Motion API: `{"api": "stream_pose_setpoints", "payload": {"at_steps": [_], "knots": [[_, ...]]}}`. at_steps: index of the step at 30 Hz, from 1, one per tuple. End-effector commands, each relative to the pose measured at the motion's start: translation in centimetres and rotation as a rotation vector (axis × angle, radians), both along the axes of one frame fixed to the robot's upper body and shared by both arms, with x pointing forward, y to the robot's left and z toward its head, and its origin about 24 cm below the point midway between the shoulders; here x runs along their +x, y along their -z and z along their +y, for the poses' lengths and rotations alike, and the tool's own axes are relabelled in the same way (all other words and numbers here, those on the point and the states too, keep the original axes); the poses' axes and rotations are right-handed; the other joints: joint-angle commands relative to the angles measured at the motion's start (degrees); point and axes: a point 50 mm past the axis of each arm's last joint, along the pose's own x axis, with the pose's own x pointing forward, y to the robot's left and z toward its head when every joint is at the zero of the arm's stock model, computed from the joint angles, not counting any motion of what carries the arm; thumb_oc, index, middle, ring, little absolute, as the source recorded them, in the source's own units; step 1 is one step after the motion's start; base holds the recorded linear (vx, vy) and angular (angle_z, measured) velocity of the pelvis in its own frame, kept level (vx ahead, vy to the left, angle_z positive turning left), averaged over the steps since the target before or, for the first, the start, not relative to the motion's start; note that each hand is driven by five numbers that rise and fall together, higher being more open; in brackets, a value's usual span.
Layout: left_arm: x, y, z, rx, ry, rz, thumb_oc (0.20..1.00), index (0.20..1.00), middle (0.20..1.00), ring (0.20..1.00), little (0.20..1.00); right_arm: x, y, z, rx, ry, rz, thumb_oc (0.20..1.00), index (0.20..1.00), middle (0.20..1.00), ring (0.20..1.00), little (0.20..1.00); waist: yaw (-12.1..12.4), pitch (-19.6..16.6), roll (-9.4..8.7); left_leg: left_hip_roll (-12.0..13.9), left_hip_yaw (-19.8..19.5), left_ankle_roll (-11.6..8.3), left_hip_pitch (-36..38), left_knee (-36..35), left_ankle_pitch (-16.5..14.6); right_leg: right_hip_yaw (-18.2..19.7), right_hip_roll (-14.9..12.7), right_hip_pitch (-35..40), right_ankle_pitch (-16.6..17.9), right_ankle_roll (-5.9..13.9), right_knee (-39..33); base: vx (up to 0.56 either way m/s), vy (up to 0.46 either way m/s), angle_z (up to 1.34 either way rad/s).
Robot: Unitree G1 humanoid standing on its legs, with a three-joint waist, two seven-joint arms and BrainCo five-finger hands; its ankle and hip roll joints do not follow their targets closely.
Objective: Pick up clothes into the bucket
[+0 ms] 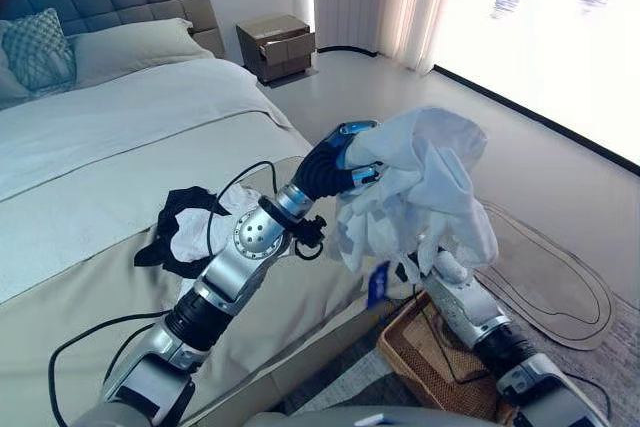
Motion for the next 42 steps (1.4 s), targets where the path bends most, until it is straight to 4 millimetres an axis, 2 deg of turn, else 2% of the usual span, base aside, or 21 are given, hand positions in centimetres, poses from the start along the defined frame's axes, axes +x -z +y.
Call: {"api": "stream_pose_setpoints", "payload": {"at_steps": [1, 3, 6, 7, 9, 10, 12, 13, 14, 15, 16, 17, 18, 20, 23, 27, 30, 31, 35, 41, 42], "knots": [[0.5, -2.9, 0.1, -0.110, 0.010, -0.074, 0.200, 0.200, 0.200, 0.200, 0.200, 0.6, -3.4, 1.9, 0.236, -0.053, -0.087, 1.000, 1.000, 1.000, 1.000, 1.000, 0.1, -1.1, -1.32, -1.2, 2.0, 1.91, 1.6, -0.6, -1.8, 1.8, 2.6, -5.8, 6.2, -2.01, -0.4, 0.03, 0.004, 0.00], [0.5, -2.8, 0.4, -0.108, -0.003, -0.076, 0.200, 0.200, 0.200, 0.200, 0.200, 0.4, -3.0, 1.4, 0.228, -0.034, -0.078, 1.000, 1.000, 1.000, 1.000, 1.000, 0.0, -1.0, -1.26, -1.3, 1.9, 1.93, 1.8, -0.6, -1.9, 1.6, 2.5, -5.6, 6.1, -1.97, -0.2, 0.02, 0.002, 0.00], [0.7, -2.7, 1.6, -0.099, -0.066, -0.095, 0.200, 0.200, 0.200, 0.200, 0.200, 0.1, -2.0, -0.2, 0.159, 0.033, -0.070, 1.000, 1.000, 1.000, 1.000, 1.000, -0.1, -1.1, -1.28, -1.4, 1.9, 1.97, 2.1, -0.6, -2.2, 1.4, 2.3, -5.2, 5.8, -1.95, 0.0, 0.01, 0.002, 0.00], [0.9, -2.3, 2.8, -0.084, -0.132, -0.103, 0.200, 0.200, 0.200, 0.200, 0.200, -0.1, -1.1, -1.9, 0.025, 0.100, -0.078, 1.000, 1.000, 1.000, 1.000, 1.000, -0.2, -1.2, -1.48, -1.7, 1.9, 2.10, 1.8, -0.4, -1.9, 1.3, 2.0, -5.5, 6.2, -1.90, 0.3, 0.00, 0.000, 0.00], [1.0, -2.0, 4.1, -0.071, -0.209, -0.114, 0.200, 0.200, 0.200, 0.200, 0.200, -0.3, -1.0, -3.6, -0.168, 0.181, -0.131, 1.000, 1.000, 1.000, 1.000, 1.000, -0.3, -1.4, -1.45, -1.8, 1.9, 2.15, 1.7, -0.4, -2.0, 1.3, 1.9, -5.6, 6.1, -1.83, 0.3, 0.00, 0.000, 0.00], [1.0, -2.0, 4.1, -0.071, -0.210, -0.113, 0.200, 0.200, 0.200, 0.200, 0.200, -0.3, -0.9, -3.6, -0.169, 0.182, -0.131, 1.000, 1.000, 1.000, 1.000, 1.000, -0.3, -1.4, -1.43, -1.7, 1.9, 2.15, 1.8, -0.4, -2.1, 1.3, 1.9, -5.5, 6.1, -1.84, 0.3, 0.00, 0.000, 0.00], [1.3, -1.5, 6.4, -0.044, -0.332, -0.114, 0.200, 0.200, 0.200, 0.200, 0.200, -1.3, -1.8, -6.5, -0.274, 0.308, -0.192, 1.000, 1.000, 1.000, 1.000, 1.000, -1.2, -1.3, -1.36, -1.7, 2.4, 2.26, 1.9, -0.3, -2.3, 1.7, 1.9, -5.7, 6.1, -1.80, 0.3, 0.00, 0.000, 0.00], [1.3, -1.4, 6.4, -0.045, -0.331, -0.113, 0.200, 0.200, 0.200, 0.200, 0.200, -1.3, -1.8, -6.5, -0.275, 0.308, -0.191, 1.000, 1.000, 1.000, 1.000, 1.000, -1.1, -1.4, -1.33, -1.7, 2.4, 2.26, 2.0, -0.3, -2.3, 1.7, 1.9, -5.7, 6.1, -1.80, 0.3, 0.02, 0.002, -0.06], [1.0, -1.3, 7.2, -0.031, -0.360, -0.115, 0.200, 0.200, 0.200, 0.200, 0.200, -1.6, -2.3, -8.0, -0.308, 0.373, -0.216, 1.000, 1.000, 1.000, 1.000, 1.000, -1.3, -1.3, -1.33, -1.7, 2.5, 2.34, 2.0, -0.2, -2.5, 1.8, 1.9, -5.7, 6.0, -1.79, 0.4, 0.02, 0.007, -0.09], [0.9, -0.9, 7.4, -0.010, -0.371, -0.120, 0.200, 0.200, 0.200, 0.200, 0.200, -0.3, -3.8, -8.5, -0.373, 0.454, -0.304, 1.000, 1.000, 1.000, 1.000, 1.000, -0.9, -1.2, -1.30, -1.7, 2.3, 2.42, 1.8, 0.0, -2.5, 1.7, 1.8, -5.7, 6.0, -1.66, 0.5, 0.02, 0.011, -0.11], [0.7, -0.9, 7.5, 0.001, -0.372, -0.134, 0.200, 0.200, 0.200, 0.200, 0.200, -0.3, -5.8, -8.1, -0.284, 0.442, -0.389, 1.000, 1.000, 1.000, 1.000, 1.000, -0.9, -1.0, -1.30, -1.8, 2.3, 2.48, 1.8, 0.1, -2.5, 1.8, 1.7, -5.7, 5.9, -1.61, 0.7, 0.02, 0.010, -0.10], [0.7, -0.9, 7.5, 0.001, -0.372, -0.133, 0.200, 0.200, 0.200, 0.200, 0.200, -0.4, -5.8, -8.2, -0.284, 0.442, -0.388, 1.000, 1.000, 1.000, 1.000, 1.000, -0.9, -1.0, -1.31, -1.8, 2.2, 2.48, 1.8, 0.2, -2.5, 1.8, 1.7, -5.7, 5.9, -1.60, 0.7, 0.01, 0.008, -0.07], [0.5, -0.4, 7.9, 0.082, -0.402, -0.163, 0.200, 0.200, 0.200, 0.200, 0.200, -0.5, -7.3, -8.6, -0.286, 0.467, -0.462, 1.000, 1.000, 1.000, 1.000, 1.000, -0.7, -1.0, -1.33, -1.9, 2.1, 2.59, 1.7, 0.3, -2.7, 1.9, 1.7, -5.7, 5.8, -1.52, 0.8, 0.01, 0.005, -0.05], [0.5, -0.4, 8.0, 0.114, -0.413, -0.177, 0.200, 0.200, 0.200, 0.200, 0.200, -0.5, -8.0, -8.6, -0.276, 0.454, -0.491, 1.000, 1.000, 1.000, 1.000, 1.000, -0.7, -1.1, -1.43, -2.0, 2.1, 2.62, 1.7, 0.3, -2.7, 1.9, 1.6, -5.7, 5.7, -1.48, 0.8, 0.00, 0.000, 0.00], [0.5, 1.3, 8.7, 0.214, -0.442, -0.142, 0.200, 0.200, 0.200, 0.200, 0.200, -0.9, -9.4, -8.2, -0.261, 0.357, -0.536, 1.000, 1.000, 1.000, 1.000, 1.000, -0.4, -1.2, -1.84, -2.1, 2.3, 2.71, 1.7, 0.4, -2.9, 2.0, 1.6, -5.7, 5.7, -1.50, 0.8, 0.00, 0.000, 0.00], [0.5, 2.0, 8.9, 0.320, -0.481, -0.173, 0.200, 0.200, 0.200, 0.200, 0.200, -1.2, -9.9, -7.0, -0.258, 0.267, -0.559, 1.000, 1.000, 1.000, 1.000, 1.000, -0.1, -1.1, -2.07, -2.1, 2.3, 2.74, 1.8, 0.4, -3.0, 2.2, 1.7, -5.7, 5.6, -1.51, 0.9, 0.00, 0.000, 0.00], [0.6, 2.5, 8.8, 0.432, -0.508, -0.223, 0.200, 0.200, 0.200, 0.200, 0.200, -1.4, -9.4, -5.2, -0.237, 0.166, -0.541, 1.000, 1.000, 1.000, 1.000, 1.000, 0.1, -1.0, -2.19, -2.1, 2.5, 2.82, 1.8, 0.5, -3.1, 2.2, 1.8, -5.8, 5.6, -1.46, 0.8, 0.00, 0.000, 0.00], [0.6, 2.5, 8.8, 0.432, -0.509, -0.224, 0.200, 0.200, 0.200, 0.200, 0.200, -1.4, -9.4, -5.2, -0.237, 0.165, -0.541, 1.000, 1.000, 1.000, 1.000, 1.000, 0.0, -1.0, -2.19, -2.1, 2.5, 2.82, 1.8, 0.5, -3.1, 2.2, 1.8, -5.8, 5.6, -1.46, 0.8, 0.00, 0.000, 0.00], [0.7, 2.4, 8.3, 0.450, -0.523, -0.252, 0.200, 0.200, 0.200, 0.200, 0.200, -1.8, -9.6, -2.2, -0.299, 0.033, -0.591, 1.000, 1.000, 1.000, 1.000, 1.000, 0.0, -0.7, -2.21, -2.1, 2.8, 2.85, 1.7, 0.6, -3.2, 2.4, 1.8, -5.9, 5.5, -1.44, 0.9, 0.00, 0.000, 0.00], [0.6, 1.8, 8.2, 0.435, -0.536, -0.277, 0.200, 0.200, 0.200, 0.200, 0.200, -2.3, -10.2, -0.1, -0.388, -0.085, -0.666, 1.000, 1.000, 1.000, 1.000, 1.000, 0.0, -0.4, -2.24, -2.1, 2.6, 2.91, 1.5, 0.8, -3.2, 2.4, 1.7, -6.1, 5.5, -1.49, 0.9, 0.00, 0.000, 0.00], [0.5, 1.4, 8.4, 0.432, -0.548, -0.294, 0.200, 0.200, 0.200, 0.200, 0.200, -2.4, -9.9, 0.2, -0.446, -0.127, -0.673, 1.000, 1.000, 1.000, 1.000, 1.000, 0.0, -0.3, -2.34, -2.1, 2.6, 2.89, 1.5, 0.8, -3.2, 2.5, 1.8, -6.1, 5.5, -1.58, 1.0, 0.00, 0.000, 0.00]]}}
